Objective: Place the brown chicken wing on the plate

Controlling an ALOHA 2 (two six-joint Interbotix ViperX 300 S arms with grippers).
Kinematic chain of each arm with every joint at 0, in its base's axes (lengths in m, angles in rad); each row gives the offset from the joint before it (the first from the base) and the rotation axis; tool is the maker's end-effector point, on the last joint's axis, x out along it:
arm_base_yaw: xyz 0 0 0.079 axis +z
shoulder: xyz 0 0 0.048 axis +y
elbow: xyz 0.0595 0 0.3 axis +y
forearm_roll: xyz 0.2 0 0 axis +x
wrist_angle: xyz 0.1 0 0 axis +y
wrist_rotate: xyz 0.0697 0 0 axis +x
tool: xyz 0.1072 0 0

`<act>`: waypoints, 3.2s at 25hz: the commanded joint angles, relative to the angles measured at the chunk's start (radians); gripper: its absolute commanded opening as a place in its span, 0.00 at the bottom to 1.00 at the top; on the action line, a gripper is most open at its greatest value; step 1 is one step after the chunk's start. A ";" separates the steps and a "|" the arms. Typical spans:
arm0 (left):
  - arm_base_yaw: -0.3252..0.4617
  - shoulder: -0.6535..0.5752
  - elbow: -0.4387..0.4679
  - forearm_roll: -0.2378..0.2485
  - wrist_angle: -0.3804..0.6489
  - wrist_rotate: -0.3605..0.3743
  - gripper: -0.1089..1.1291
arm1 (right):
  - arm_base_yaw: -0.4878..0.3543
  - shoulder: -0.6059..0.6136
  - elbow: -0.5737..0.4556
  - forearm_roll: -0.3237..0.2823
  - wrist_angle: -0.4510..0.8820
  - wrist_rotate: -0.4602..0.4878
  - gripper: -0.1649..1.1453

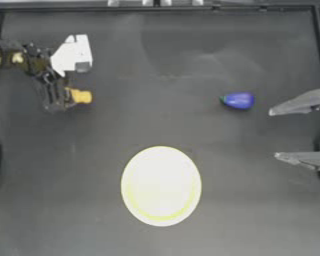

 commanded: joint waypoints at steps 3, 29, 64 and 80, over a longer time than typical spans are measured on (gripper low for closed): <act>-0.120 -0.123 -0.078 -0.031 0.015 -0.028 0.37 | 0.000 0.003 -0.012 0.002 -0.003 -0.002 0.89; -0.638 0.166 -0.387 0.043 -0.077 -0.193 0.36 | 0.000 0.012 -0.018 0.006 -0.005 0.002 0.89; -0.670 0.403 -0.472 0.025 -0.147 -0.184 0.92 | 0.000 0.031 -0.020 0.003 -0.011 0.000 0.89; -0.650 0.313 -0.515 0.087 -0.084 -0.186 0.90 | 0.000 0.031 -0.020 0.002 -0.011 -0.002 0.89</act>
